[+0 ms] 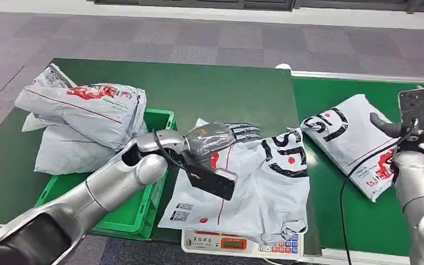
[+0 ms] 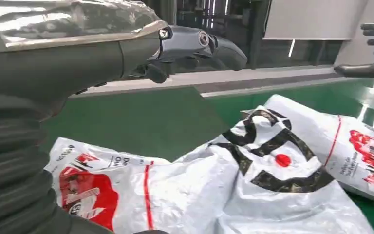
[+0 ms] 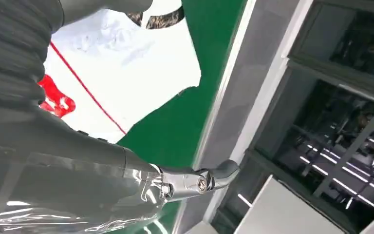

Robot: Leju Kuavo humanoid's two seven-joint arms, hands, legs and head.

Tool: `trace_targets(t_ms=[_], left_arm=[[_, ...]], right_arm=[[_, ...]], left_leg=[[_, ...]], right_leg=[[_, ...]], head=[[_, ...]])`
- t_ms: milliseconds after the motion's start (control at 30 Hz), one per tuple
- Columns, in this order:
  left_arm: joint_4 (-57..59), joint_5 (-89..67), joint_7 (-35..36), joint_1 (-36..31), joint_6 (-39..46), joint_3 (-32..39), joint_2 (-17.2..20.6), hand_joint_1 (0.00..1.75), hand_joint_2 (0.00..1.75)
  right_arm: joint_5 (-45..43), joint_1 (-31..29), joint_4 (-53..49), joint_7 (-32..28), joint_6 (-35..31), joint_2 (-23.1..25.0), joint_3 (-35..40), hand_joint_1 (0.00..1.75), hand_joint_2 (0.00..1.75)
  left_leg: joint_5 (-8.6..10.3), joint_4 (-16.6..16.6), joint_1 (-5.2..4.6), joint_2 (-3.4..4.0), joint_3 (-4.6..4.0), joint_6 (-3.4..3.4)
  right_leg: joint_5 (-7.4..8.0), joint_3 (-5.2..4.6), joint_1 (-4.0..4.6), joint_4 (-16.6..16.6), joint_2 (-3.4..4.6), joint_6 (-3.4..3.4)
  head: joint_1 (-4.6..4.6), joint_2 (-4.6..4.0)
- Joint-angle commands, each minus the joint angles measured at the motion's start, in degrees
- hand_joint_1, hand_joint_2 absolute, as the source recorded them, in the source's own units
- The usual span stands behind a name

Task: Moved the parcel from conveyor to table for the left to box.

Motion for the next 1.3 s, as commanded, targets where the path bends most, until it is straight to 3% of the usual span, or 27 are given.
trace_targets(t_ms=[33,567,633,700,800,900,1067,1300], left_arm=[[2.2,0.2,0.2,-3.4,0.1,-5.4,0.5,0.0,1.75],[5.5,0.8,0.4,-1.7,0.1,-6.3,-0.8,0.0,1.75],[7.7,1.5,0.1,-2.0,-0.1,-6.5,-2.0,0.0,1.75],[13.3,0.4,-1.5,-2.3,-2.4,-9.1,-8.1,0.0,1.75],[15.6,-1.6,-2.0,-0.7,-1.4,-10.7,-11.6,0.0,1.75],[14.1,-3.8,-1.8,1.6,-0.1,-11.0,-10.4,0.0,1.75],[13.8,-6.5,-2.3,2.9,1.8,-11.7,-8.5,0.0,1.75],[18.2,-9.8,-2.9,4.9,6.7,-12.8,-9.7,0.0,1.75]], right_arm=[[0.0,-4.1,6.6,0.1,0.3,1.3,-4.1,0.0,1.75],[1.0,-3.7,6.4,0.1,0.8,3.5,-3.9,0.0,1.75],[1.4,-4.4,6.6,0.6,0.8,3.8,-3.9,0.0,1.75],[0.9,-3.1,6.8,0.5,-0.9,2.4,-5.4,0.0,1.75],[-0.1,-0.1,5.7,-1.3,-0.4,0.2,-7.3,0.0,1.75],[0.3,1.2,4.2,-1.8,0.9,-0.7,-7.9,0.0,1.75],[0.8,0.7,2.9,-0.7,0.6,1.0,-7.7,0.0,1.75],[1.8,1.0,2.7,-0.5,0.5,1.8,-7.7,0.0,1.75]], left_leg=[[-0.03,0.0,0.0,0.04,0.1,-0.02],[-0.03,-0.1,-0.02,0.11,0.15,-0.01],[-0.02,-0.1,-0.03,0.11,0.19,-0.01],[-0.02,-0.1,-0.03,0.06,0.21,-0.01],[0.01,-0.1,0.01,-0.18,0.23,0.03],[-0.01,-0.2,0.02,-0.35,0.31,0.05],[-0.13,-0.1,-0.13,0.04,0.16,0.12],[-0.1,-0.1,-0.1,0.07,0.25,0.11]], right_leg=[[-0.02,0.08,0.0,0.0,0.07,-0.02],[0.01,0.12,-0.02,-0.1,0.14,-0.01],[0.01,0.15,-0.03,-0.1,0.15,-0.02],[0.0,0.19,-0.02,-0.1,0.1,-0.02],[-0.02,0.29,0.01,-0.2,-0.13,0.01],[-0.05,0.46,0.01,-0.3,-0.31,0.03],[-0.04,0.16,-0.12,-0.1,0.05,0.03],[-0.02,0.2,-0.09,-0.1,0.1,0.03]], head=[[0.0,0.0],[0.0,0.0],[0.0,0.0],[0.0,0.0],[0.0,0.0],[0.0,0.0],[0.02,0.0],[0.0,0.0]])
